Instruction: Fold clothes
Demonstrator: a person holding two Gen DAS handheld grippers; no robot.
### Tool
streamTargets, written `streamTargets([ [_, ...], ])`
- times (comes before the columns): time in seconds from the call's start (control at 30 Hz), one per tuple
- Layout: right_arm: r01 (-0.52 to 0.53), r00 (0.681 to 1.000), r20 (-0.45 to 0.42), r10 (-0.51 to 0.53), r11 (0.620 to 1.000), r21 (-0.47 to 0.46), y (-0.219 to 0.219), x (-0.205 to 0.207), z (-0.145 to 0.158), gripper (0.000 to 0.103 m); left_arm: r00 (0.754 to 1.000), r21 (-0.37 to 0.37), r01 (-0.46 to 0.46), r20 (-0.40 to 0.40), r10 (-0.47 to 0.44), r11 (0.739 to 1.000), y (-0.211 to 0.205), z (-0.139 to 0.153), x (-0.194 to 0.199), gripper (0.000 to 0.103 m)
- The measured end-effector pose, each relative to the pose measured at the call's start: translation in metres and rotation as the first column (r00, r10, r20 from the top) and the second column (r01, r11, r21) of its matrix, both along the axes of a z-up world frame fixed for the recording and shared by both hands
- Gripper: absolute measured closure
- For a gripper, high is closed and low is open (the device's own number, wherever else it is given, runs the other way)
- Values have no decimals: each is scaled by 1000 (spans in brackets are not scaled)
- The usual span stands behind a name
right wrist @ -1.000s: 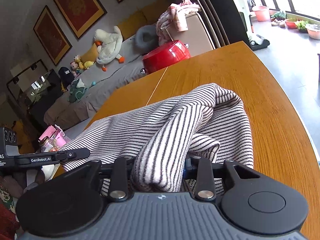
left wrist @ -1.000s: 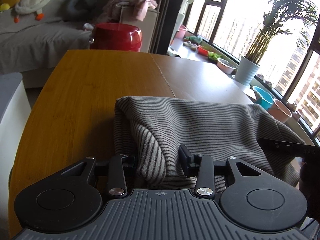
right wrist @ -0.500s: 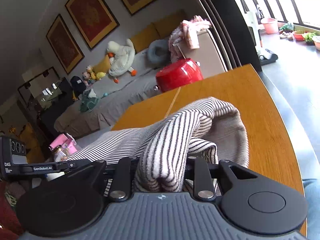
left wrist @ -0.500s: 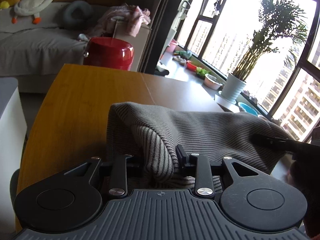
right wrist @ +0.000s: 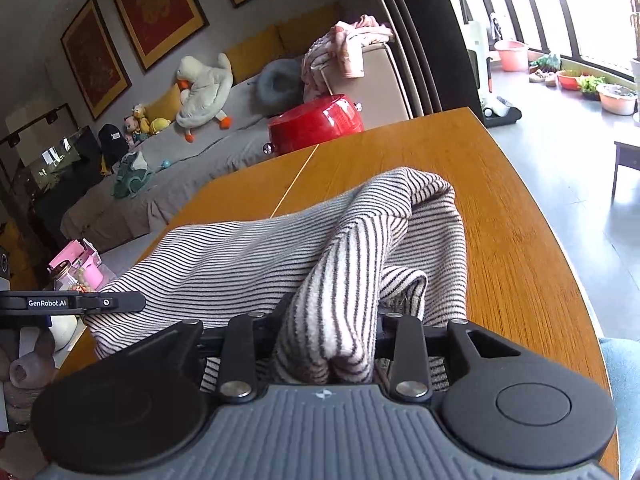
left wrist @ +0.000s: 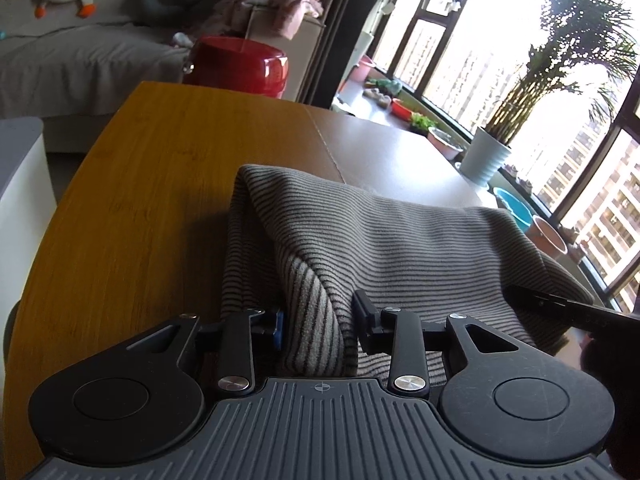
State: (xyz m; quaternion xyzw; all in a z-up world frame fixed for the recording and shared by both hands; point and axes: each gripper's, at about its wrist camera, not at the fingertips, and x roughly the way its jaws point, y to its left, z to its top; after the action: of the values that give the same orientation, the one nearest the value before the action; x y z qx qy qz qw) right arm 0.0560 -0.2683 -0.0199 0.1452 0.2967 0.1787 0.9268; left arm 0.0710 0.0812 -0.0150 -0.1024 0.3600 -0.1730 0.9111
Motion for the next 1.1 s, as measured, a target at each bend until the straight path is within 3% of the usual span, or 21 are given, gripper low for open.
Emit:
streamTargets([
  [0.13, -17, 998, 64, 17, 1000, 7, 3, 5, 15, 76, 997, 20, 0, 77, -1, 1000, -4, 18, 0, 71],
  [0.33, 22, 1000, -7, -22, 1000, -22, 1, 13, -12, 72, 998, 78, -24, 52, 20, 997, -7, -3, 13, 70],
  [0.4, 28, 1000, -7, -28, 1000, 1, -5, 12, -11, 66, 999, 91, -29, 40, 26, 995, -6, -13, 14, 63],
  [0.53, 21, 1000, -11, -20, 1000, 9, -8, 11, -12, 60, 998, 104, -34, 56, 28, 994, -8, -10, 10, 63],
  [0.7, -11, 1000, 0, 11, 1000, 5, -4, 8, -10, 40, 998, 106, -42, 57, 36, 993, -7, -10, 9, 57],
  [0.93, -39, 999, 3, 39, 999, 0, 1, 8, -9, 27, 997, 93, -58, 53, 53, 994, -3, -9, 11, 51],
  [1.03, -29, 1000, 6, 29, 999, -15, 3, 6, -8, 24, 995, 86, -83, 64, 78, 993, 0, -3, 7, 45],
  [1.1, -8, 1000, 6, 8, 999, -49, 3, 4, -6, 15, 991, 73, -97, 103, 89, 993, 1, 10, -2, 36],
])
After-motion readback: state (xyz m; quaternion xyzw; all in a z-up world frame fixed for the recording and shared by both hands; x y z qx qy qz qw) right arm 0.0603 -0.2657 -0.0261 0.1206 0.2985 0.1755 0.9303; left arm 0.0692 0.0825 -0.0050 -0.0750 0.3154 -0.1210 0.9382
